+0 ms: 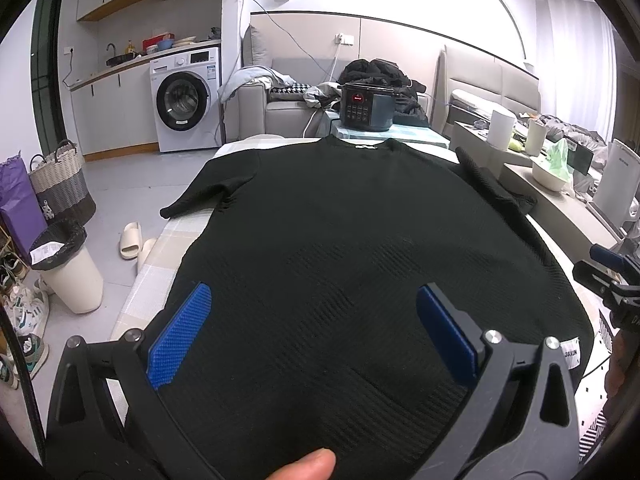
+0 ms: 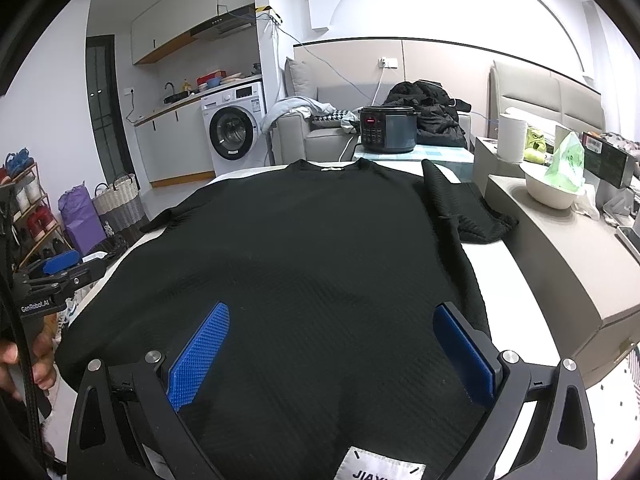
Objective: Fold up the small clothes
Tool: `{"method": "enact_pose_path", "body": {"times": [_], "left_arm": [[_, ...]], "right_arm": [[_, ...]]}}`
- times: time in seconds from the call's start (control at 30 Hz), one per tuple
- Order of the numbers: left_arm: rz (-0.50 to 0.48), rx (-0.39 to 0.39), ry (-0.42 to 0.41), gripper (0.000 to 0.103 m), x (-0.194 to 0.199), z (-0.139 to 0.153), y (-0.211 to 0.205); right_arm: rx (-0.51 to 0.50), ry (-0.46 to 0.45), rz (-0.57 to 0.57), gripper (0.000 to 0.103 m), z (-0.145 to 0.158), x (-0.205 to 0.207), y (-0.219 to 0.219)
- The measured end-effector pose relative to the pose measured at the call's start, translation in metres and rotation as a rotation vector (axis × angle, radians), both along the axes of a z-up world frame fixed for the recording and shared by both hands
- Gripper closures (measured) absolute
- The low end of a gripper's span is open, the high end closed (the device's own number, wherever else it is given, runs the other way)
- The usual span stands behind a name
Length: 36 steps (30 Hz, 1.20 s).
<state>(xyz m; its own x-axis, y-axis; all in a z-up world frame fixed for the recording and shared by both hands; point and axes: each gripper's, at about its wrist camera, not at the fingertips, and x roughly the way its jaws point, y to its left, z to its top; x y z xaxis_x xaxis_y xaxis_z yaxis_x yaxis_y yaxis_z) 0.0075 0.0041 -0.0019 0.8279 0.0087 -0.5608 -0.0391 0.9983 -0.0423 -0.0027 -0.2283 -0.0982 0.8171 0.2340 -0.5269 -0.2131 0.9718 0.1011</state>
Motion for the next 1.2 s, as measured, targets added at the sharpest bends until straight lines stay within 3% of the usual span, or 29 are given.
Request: {"method": "enact_pose_path", "body": {"times": [1.2], "left_arm": [[-0.002,-0.003,0.005,0.001,0.001,-0.002,0.002]], "right_arm": [[0.015,0.006,-0.032,0.0,-0.003,0.009,-0.01]]}}
